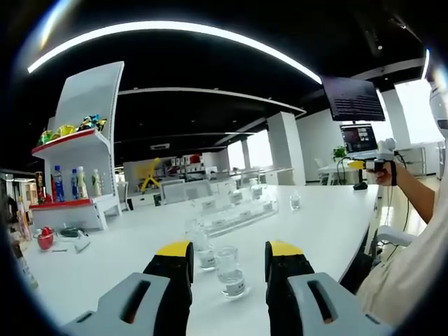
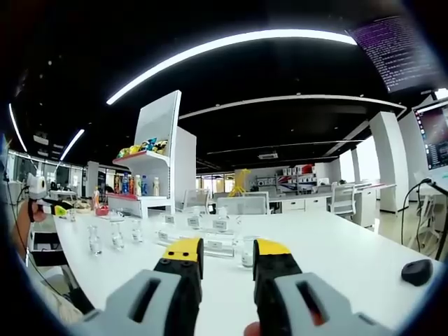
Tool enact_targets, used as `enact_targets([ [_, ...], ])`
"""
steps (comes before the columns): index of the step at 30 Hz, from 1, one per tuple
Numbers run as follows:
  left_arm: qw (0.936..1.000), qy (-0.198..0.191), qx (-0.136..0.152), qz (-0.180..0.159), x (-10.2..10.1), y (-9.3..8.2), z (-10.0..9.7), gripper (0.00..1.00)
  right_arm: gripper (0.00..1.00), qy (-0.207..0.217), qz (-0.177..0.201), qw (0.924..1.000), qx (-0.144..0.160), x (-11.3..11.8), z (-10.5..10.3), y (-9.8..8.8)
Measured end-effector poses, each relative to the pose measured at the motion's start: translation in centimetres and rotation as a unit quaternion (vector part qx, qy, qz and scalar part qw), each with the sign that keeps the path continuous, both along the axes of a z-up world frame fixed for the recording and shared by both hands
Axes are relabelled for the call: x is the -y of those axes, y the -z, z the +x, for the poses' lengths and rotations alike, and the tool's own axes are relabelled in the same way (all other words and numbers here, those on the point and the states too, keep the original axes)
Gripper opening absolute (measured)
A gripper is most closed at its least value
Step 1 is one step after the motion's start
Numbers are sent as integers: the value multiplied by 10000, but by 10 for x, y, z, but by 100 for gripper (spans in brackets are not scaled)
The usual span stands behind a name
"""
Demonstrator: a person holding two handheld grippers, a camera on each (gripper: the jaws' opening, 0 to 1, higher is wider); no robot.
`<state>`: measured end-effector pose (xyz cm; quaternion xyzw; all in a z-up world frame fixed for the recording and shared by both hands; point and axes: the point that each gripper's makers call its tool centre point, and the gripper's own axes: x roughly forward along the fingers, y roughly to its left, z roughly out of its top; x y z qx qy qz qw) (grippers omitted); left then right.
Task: Identify the label on the chemical reagent bottle, grasp the chemical reagent bottle, and place it in the designated position on the reagent rack
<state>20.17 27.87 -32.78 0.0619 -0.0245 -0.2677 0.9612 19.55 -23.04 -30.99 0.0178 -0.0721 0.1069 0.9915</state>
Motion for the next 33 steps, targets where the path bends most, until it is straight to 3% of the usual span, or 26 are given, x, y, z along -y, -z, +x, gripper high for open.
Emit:
enact_targets([
  [33, 9999, 44, -116, 73, 4, 9, 4, 41, 28, -145, -28, 9999, -45, -9, 3, 4],
])
